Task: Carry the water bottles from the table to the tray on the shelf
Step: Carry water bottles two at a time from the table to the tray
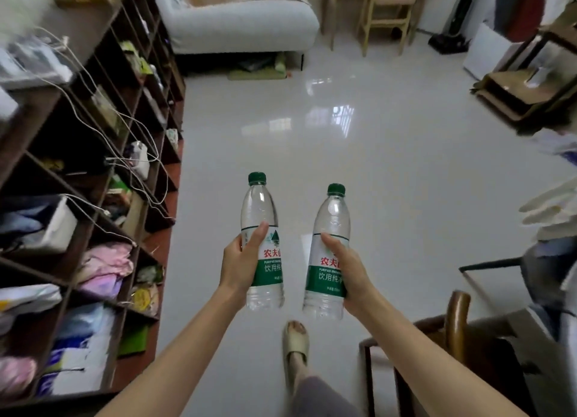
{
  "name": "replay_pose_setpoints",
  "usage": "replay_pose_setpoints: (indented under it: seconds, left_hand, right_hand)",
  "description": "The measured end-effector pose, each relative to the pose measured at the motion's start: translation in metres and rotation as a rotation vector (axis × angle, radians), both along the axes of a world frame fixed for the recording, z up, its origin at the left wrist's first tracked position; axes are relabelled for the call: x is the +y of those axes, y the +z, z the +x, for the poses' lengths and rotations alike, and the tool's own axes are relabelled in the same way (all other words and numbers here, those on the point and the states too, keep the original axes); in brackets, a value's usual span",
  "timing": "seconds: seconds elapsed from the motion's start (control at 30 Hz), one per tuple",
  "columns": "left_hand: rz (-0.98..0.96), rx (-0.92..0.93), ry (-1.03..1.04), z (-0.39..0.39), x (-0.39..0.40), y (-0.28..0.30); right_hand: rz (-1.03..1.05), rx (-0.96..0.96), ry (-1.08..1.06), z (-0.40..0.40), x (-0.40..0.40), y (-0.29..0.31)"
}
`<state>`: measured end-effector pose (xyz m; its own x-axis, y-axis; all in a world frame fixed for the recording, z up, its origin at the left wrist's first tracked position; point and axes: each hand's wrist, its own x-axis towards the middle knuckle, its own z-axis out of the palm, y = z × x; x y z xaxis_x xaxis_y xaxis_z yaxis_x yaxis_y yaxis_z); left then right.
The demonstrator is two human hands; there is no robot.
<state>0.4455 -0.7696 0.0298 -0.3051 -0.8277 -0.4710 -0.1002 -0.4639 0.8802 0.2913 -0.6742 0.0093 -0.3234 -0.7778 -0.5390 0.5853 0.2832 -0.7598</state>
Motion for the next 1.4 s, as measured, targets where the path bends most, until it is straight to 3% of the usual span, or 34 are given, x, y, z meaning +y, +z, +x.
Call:
replay_pose_setpoints:
  seconds: [0.5,1.03,1.4]
  left_hand:
    - [-0.074,0.042,0.325,-0.061,-0.385,0.023]
    - [-0.106,0.086,0.239,-0.173,-0.842,0.054]
    - [-0.137,0.099,0.538,-0.237,-1.128,0.067]
  right_hand:
    - [-0.035,0.223,0.324,-0.083,-0.445,0.043]
    - [-0.095,0.324,0.219,-0.198,-0.881,0.078]
    - [-0.177,0.350,0.420,-0.270,-1.215,0.102]
